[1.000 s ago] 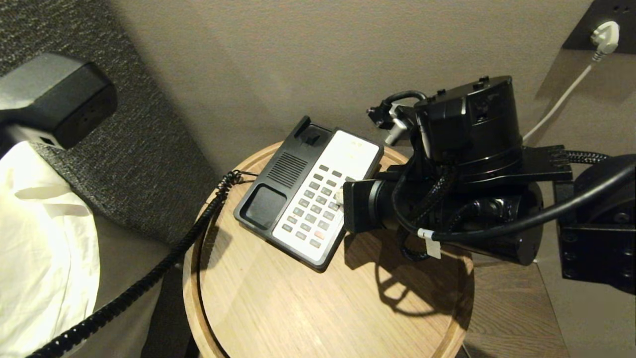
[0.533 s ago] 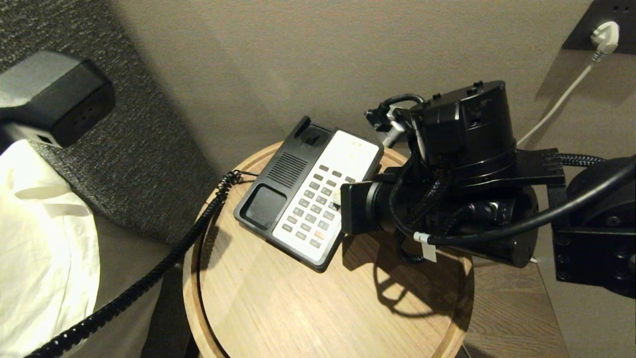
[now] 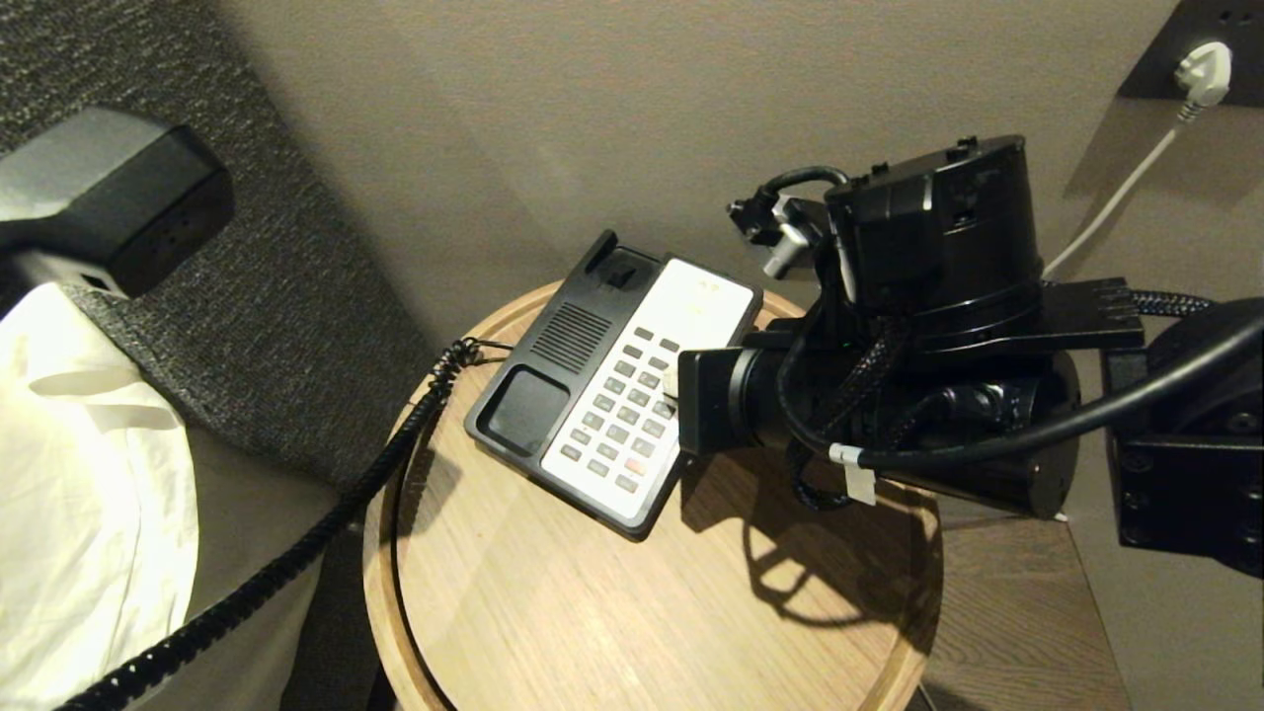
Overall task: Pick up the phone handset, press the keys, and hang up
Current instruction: Dial the number
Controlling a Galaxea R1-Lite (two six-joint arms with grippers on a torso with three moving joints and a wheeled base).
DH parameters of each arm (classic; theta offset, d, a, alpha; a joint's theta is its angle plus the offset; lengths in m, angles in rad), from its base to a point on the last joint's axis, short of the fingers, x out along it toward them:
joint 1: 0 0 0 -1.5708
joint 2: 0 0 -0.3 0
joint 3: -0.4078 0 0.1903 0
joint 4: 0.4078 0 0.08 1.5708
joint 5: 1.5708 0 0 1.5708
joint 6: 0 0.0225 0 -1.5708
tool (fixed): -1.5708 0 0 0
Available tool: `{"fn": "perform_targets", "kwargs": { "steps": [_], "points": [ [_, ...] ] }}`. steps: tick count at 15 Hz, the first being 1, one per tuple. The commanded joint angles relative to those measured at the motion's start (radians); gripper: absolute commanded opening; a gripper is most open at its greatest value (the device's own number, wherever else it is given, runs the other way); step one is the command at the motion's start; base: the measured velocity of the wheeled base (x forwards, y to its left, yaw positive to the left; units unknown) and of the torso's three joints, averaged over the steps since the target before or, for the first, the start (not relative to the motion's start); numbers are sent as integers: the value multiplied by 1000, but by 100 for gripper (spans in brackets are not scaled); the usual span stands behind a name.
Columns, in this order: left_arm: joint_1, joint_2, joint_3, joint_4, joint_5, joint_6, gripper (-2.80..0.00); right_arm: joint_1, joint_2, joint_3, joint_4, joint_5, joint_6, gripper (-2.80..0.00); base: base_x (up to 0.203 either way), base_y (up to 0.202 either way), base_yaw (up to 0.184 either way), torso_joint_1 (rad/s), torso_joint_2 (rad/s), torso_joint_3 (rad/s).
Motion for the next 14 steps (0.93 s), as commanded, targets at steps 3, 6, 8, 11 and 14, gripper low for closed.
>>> {"fn": "perform_targets", "kwargs": {
  "steps": [3,6,8,11,14],
  "points": [
    [0,1,2,1,0,-4,-280,27,-2,-6,-1,-1,4,-280,0,0,0,0,0,0],
    [0,1,0,-1,0,-4,-280,31,11,-10,-3,-1,4,-280,0,0,0,0,0,0],
    [0,1,0,0,0,-4,-280,45,14,-10,0,-1,5,-280,0,0,0,0,0,0],
    [0,-1,2,1,0,-5,-280,70,22,6,6,0,7,-280,0,0,0,0,0,0],
    [0,-4,2,1,0,-4,-280,86,39,2,3,0,7,-280,0,0,0,0,0,0]
  ]
}}
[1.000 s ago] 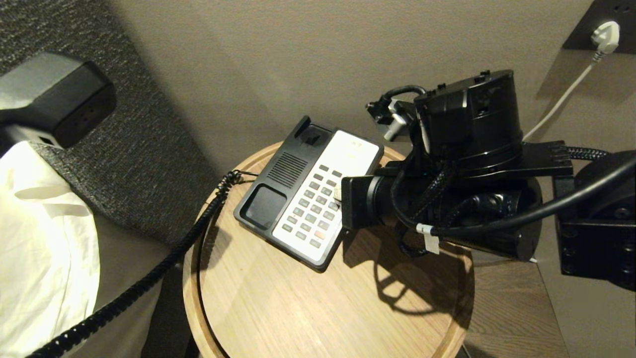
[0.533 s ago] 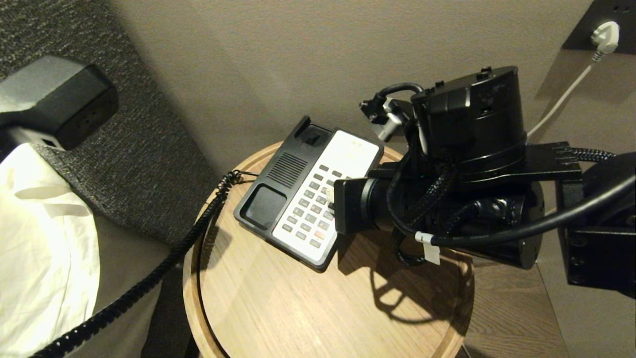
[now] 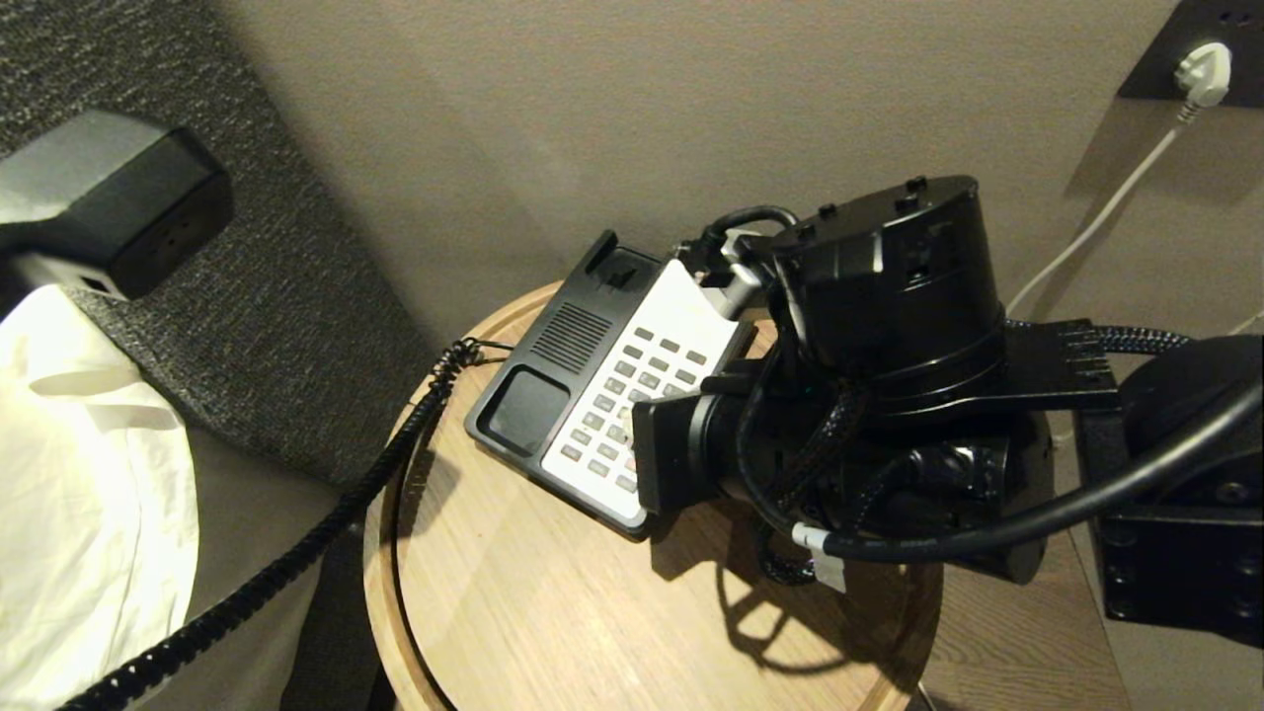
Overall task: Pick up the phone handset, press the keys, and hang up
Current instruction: Dial the number
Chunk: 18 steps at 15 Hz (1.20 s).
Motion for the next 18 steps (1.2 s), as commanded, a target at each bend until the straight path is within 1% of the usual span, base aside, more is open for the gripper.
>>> {"fn": "perform_targets", "kwargs": {
  "steps": [1,18],
  "points": [
    [0,-1,0,-1,0,-3,-280,13,17,-7,-2,-2,2,-280,0,0,0,0,0,0],
    [0,-3,-1,-1,0,-3,-280,14,40,-13,-6,-9,0,-280,0,0,0,0,0,0]
  ]
}}
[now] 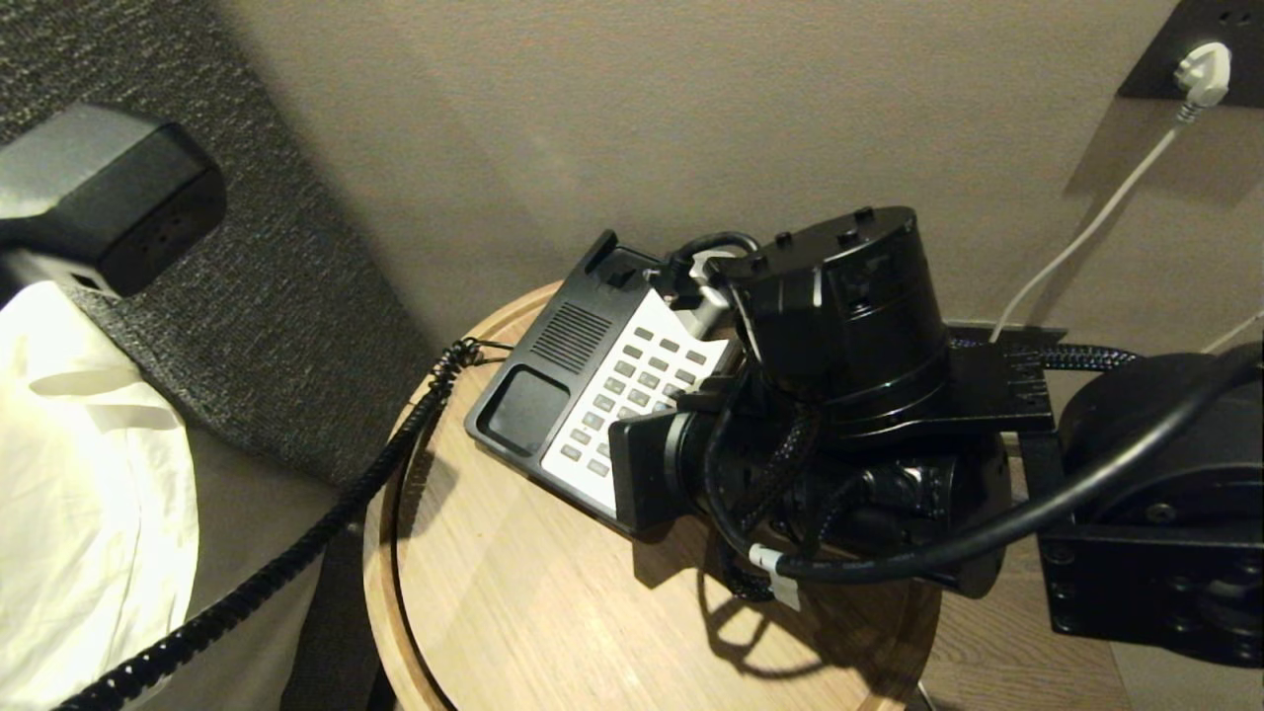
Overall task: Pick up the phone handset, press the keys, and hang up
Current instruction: Dial the number
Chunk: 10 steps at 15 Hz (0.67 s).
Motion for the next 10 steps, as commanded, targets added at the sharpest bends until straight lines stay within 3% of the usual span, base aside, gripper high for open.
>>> {"fn": "perform_targets", "kwargs": {
  "steps": [1,10],
  "points": [
    [0,1,0,-1,-1,-4,-280,-1,8,-3,-3,-2,2,-280,0,0,0,0,0,0],
    [0,-5,-3,1,-2,-4,-280,-11,14,-8,-3,-3,1,-280,0,0,0,0,0,0]
  ]
}}
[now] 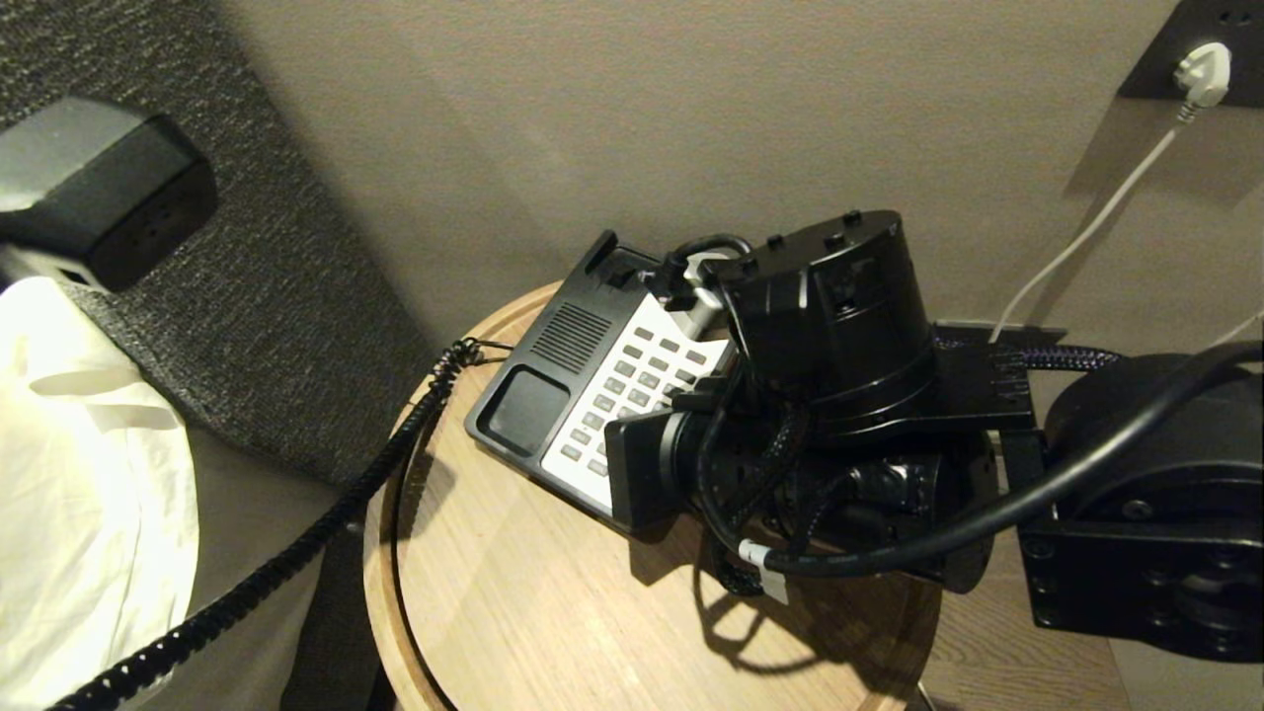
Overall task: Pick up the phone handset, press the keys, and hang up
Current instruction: Dial the number
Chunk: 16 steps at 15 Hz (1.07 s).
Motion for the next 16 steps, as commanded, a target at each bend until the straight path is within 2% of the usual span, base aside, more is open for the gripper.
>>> {"fn": "perform_targets", "kwargs": {
  "steps": [1,11,16],
  "points": [
    [0,0,2,-1,0,-4,-280,-4,1,0,0,-2,1,-280,0,0,0,0,0,0],
    [0,-2,7,-1,-1,-4,-280,-7,-14,-32,-6,-5,4,-280,0,0,0,0,0,0],
    [0,0,13,-1,-2,-4,-280,-46,-21,-31,-6,-6,3,-280,0,0,0,0,0,0]
  ]
}}
